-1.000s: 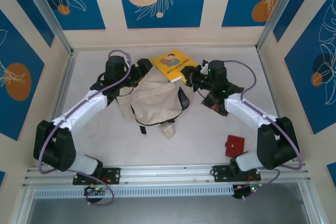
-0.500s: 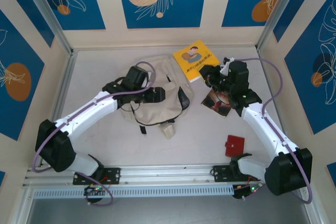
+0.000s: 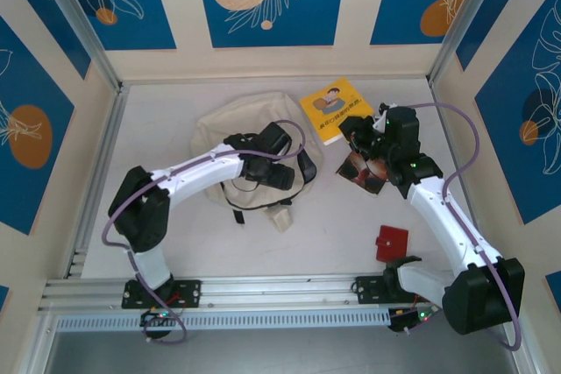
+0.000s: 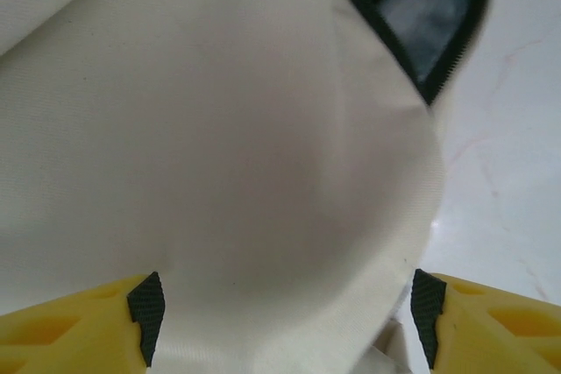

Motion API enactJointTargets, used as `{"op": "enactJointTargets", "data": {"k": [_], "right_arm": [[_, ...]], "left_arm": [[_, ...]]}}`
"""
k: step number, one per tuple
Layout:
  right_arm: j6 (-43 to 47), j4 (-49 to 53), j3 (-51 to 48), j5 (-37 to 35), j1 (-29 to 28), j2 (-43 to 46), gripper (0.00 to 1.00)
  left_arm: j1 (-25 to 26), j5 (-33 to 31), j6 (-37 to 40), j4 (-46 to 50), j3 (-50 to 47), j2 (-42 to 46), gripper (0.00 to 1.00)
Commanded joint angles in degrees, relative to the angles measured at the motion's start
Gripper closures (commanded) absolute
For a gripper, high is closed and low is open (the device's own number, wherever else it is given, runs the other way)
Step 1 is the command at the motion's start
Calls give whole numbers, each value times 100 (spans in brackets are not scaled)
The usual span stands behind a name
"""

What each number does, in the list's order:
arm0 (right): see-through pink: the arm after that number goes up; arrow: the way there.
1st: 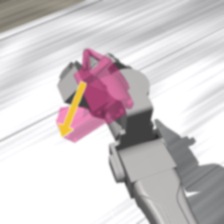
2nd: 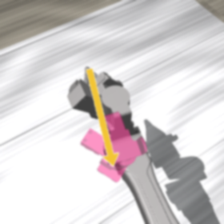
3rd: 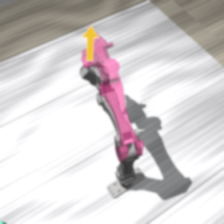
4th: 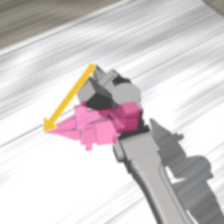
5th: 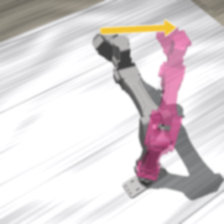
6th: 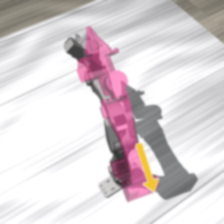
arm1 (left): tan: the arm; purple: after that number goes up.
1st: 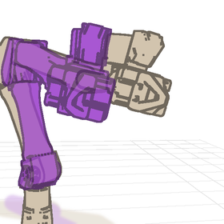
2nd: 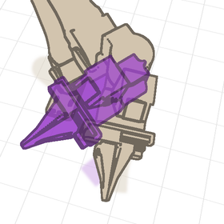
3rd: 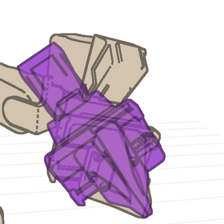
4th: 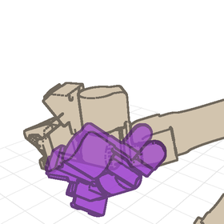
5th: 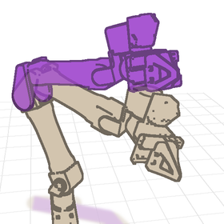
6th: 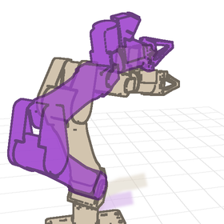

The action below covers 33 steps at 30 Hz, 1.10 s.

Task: Pack books, pencil case, and school supplies into a backpack

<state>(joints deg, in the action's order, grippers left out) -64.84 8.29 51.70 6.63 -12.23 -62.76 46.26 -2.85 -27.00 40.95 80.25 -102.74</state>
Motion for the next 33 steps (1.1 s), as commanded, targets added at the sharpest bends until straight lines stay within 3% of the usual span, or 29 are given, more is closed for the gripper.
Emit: {"op": "enactJointTargets", "data": {"k": [1,3,6,15,22,28,33], "right_arm": [[162,-280,24,-83,36,221,90],[156,-260,15,-92,53,229,89],[125,-257,-3,-83,69,235,89],[145,-121,-20,-117,123,339,89],[393,328,-20,-379,198,572,89],[741,775,-46,-435,256,824,89],[966,1075,-122,27,266,991,89]], "left_arm": [[49,-462,172,460,269,-231,25],[58,-551,199,516,311,-334,30],[59,-632,243,545,327,-405,49],[41,-867,349,519,346,-175,88],[-48,-1150,411,387,541,360,100],[-372,-1229,107,-293,680,928,100],[-567,-1037,-164,-1048,1002,966,100]]}}
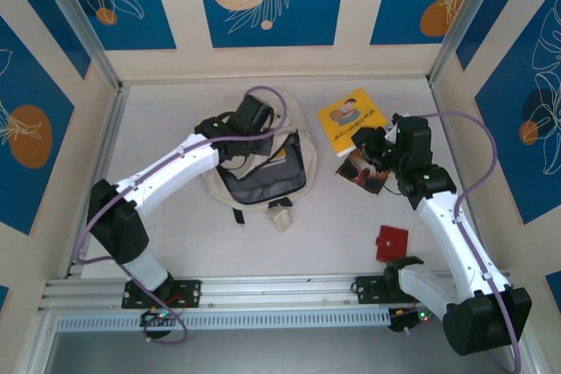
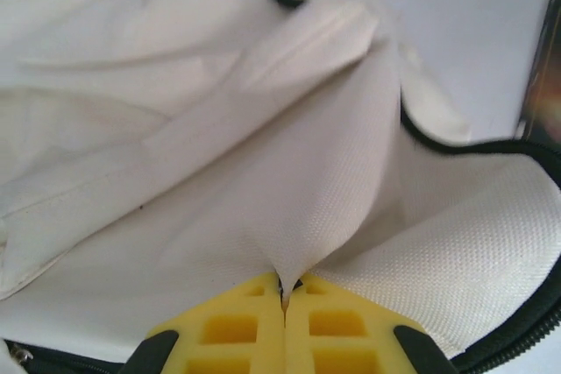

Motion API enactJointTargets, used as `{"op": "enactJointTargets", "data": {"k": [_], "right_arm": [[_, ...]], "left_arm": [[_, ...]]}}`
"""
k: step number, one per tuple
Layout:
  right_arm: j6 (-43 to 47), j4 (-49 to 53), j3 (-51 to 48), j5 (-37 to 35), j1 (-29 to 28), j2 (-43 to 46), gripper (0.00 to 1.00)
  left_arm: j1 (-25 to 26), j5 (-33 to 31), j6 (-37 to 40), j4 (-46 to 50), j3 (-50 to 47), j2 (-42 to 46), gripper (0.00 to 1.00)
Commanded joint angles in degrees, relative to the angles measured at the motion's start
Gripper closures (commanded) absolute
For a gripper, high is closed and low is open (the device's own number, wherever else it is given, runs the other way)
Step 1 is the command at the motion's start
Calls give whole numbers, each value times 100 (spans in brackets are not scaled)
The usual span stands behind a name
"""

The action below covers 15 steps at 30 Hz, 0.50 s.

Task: Pack books, pencil case, and school supplies into a backpack

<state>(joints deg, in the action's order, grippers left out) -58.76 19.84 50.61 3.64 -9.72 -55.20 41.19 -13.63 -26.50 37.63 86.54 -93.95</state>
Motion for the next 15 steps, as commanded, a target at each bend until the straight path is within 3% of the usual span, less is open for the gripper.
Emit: {"op": "enactJointTargets", "data": {"k": [1,9,15], "right_arm": [[390,-3,-31,424,9,267,90],[670,515,-143,1315,-193,462,90],[462,41,-650,1209,-814,399,90]], "left_arm": [[-65,68,-223,-759,508,15,100],[-62,567,-509,-890,1316,-678,100],[-67,707,-569,-898,1404,-791,100]]}}
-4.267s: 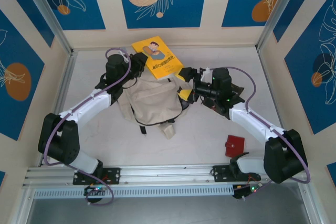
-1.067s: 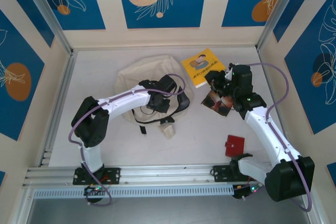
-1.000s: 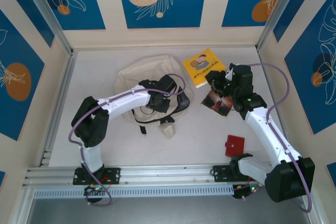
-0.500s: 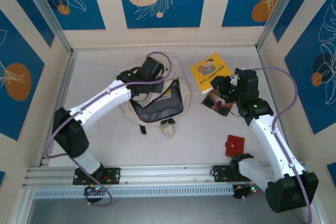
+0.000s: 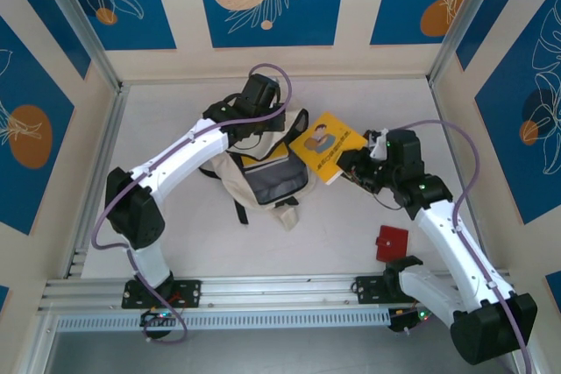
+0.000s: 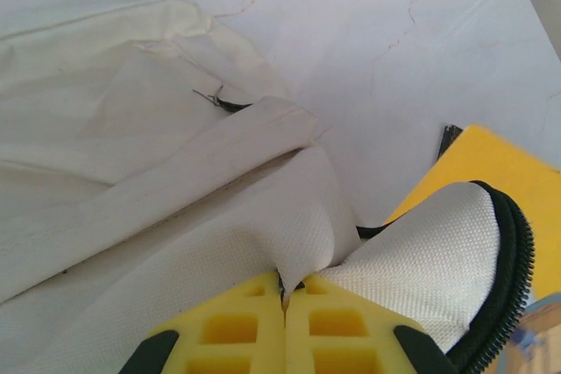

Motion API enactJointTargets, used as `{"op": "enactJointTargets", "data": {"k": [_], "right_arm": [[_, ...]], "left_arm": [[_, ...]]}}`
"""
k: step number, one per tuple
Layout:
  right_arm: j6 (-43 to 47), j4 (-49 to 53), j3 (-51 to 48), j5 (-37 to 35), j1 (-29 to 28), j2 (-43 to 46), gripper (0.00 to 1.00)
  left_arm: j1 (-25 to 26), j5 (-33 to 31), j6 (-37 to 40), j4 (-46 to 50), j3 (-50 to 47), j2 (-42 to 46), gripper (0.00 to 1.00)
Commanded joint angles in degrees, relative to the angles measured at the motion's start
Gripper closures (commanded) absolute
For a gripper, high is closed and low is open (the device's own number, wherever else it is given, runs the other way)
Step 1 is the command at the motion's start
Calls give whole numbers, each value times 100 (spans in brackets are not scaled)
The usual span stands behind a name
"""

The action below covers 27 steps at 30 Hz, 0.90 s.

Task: Pack books, pencil case, and school supplies into a backpack

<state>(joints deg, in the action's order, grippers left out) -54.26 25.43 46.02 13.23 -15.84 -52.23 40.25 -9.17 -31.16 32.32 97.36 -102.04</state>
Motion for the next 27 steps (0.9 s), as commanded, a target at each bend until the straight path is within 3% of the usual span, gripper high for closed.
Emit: {"op": "enactJointTargets", "data": {"k": [1,7,18,23,27], "right_arm": [[-86,-656,-268,263,-276,74,90],[-718,-1720,-741,180,-737,-220,91],[-1694,-3341,-895,46,-886,-1022,90],[-1985,-3646,-748,-241,-1091,-1763,90],[-2261,-3486,-610,-882,-1269,-2296,90]], "left_arm": [[41,287,-112,-370,320,17,100],[61,786,-269,-495,275,118,100],[97,1080,-353,-535,143,285,100],[101,1093,-400,-569,34,425,100],[102,1106,-426,-616,-115,514,100]]}}
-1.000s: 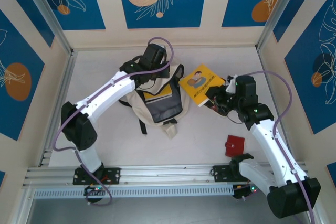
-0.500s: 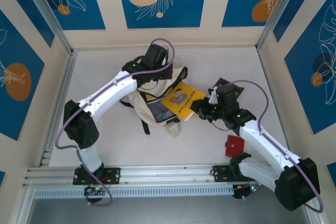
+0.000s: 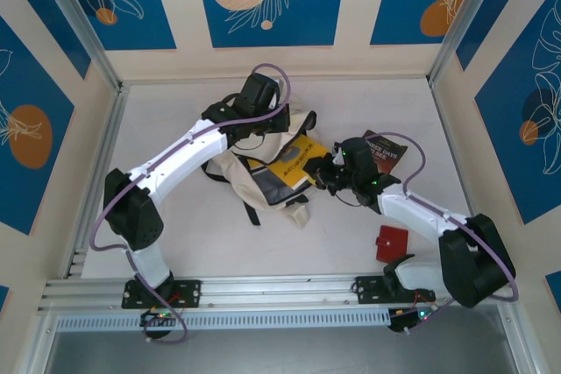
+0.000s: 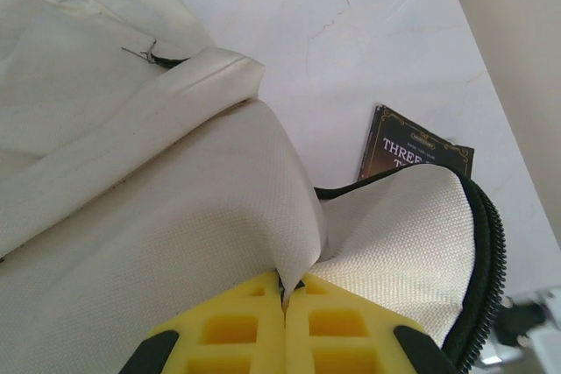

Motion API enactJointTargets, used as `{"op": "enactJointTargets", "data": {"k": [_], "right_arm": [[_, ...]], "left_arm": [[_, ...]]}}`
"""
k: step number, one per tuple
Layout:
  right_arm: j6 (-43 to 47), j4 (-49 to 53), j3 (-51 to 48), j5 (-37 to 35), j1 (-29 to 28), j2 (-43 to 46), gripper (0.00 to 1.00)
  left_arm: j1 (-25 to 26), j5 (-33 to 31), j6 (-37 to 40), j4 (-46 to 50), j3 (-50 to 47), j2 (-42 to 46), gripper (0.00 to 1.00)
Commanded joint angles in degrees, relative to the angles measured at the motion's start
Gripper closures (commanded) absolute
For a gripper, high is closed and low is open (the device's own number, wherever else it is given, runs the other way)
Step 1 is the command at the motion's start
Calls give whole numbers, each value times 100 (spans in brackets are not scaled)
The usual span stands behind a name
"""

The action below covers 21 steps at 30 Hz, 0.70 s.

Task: Pack books, pencil case, and school supplies into a backpack

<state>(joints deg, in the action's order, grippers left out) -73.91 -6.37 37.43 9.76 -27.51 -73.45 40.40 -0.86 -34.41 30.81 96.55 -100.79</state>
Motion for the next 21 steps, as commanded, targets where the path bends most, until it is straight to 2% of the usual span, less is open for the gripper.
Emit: {"op": "enactJointTargets", "data": {"k": [1,5,10,15,21], "right_arm": [[-403,-359,264,-669,-129,-312,90],[-621,-276,583,-1079,-267,-841,89],[-1152,-331,965,-1261,-375,-1540,88],[-1368,-760,1433,-739,-397,-2340,86],[-1466,-946,1972,-476,-485,-3027,84]], "left_arm": [[87,280,-109,-475,-55,400,100],[90,287,-109,-488,-89,421,100],[86,271,-120,-479,-85,403,100],[82,203,-162,-598,-252,531,100],[73,129,-210,-604,-255,591,100]]}}
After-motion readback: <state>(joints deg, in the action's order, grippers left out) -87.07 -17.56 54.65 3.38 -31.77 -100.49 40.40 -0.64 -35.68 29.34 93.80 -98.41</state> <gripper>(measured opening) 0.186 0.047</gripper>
